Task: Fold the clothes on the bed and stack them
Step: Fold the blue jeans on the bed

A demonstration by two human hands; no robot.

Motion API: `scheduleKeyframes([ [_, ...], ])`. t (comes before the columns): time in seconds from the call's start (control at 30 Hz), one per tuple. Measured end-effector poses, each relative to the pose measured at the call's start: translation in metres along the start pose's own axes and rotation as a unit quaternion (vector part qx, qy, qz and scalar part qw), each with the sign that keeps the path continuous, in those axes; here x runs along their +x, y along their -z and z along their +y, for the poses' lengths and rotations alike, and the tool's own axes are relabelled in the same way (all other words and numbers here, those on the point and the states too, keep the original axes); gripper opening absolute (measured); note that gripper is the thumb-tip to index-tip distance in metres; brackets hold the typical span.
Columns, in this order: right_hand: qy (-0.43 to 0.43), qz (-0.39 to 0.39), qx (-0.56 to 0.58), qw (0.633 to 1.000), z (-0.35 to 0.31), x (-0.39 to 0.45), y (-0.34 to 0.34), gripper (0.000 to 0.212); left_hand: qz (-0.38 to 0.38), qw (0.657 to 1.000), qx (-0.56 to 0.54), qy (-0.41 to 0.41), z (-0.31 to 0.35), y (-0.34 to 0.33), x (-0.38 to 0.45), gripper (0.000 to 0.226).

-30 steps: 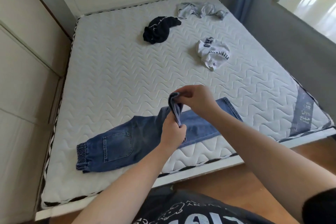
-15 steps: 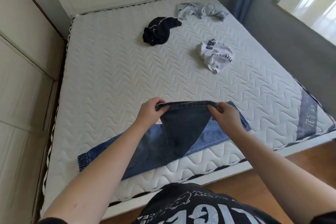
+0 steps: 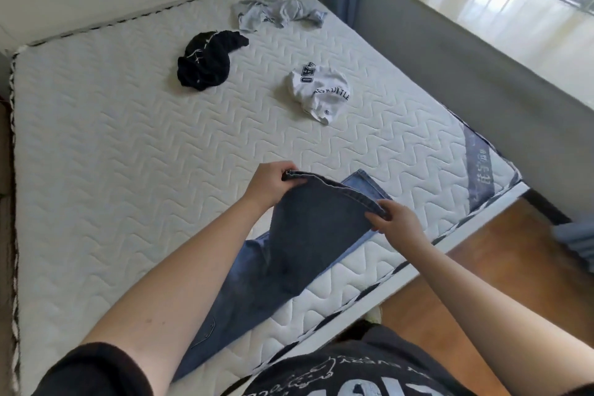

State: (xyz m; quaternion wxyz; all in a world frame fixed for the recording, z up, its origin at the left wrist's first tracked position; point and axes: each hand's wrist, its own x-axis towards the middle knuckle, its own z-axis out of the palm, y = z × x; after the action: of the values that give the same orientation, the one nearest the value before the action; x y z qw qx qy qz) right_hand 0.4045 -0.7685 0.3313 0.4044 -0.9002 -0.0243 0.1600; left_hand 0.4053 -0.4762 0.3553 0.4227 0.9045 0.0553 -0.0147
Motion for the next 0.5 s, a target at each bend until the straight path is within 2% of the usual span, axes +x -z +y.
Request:
scheduleKeyframes([
  [0.1,-0.043,0.02,0.03,0.998,0.018,0.013,0.014,0.01,-0.027,1.0,0.002,0.003,0.017,-0.022,0.034,0.007],
  [0.17,-0.068,0.024,0.05,0.996,0.03,0.024,0.024,0.012,-0.034,0.999,-0.001,0.018,0.029,-0.039,0.058,0.015],
  [0.33,-0.123,0.022,0.047,0.991,0.073,0.067,0.05,0.019,-0.069,0.996,0.019,0.048,0.053,-0.089,0.13,0.01],
  [0.5,-0.173,-0.025,0.049,0.983,0.137,0.134,0.064,0.012,-0.114,0.986,0.087,0.082,0.05,-0.163,0.209,0.016],
])
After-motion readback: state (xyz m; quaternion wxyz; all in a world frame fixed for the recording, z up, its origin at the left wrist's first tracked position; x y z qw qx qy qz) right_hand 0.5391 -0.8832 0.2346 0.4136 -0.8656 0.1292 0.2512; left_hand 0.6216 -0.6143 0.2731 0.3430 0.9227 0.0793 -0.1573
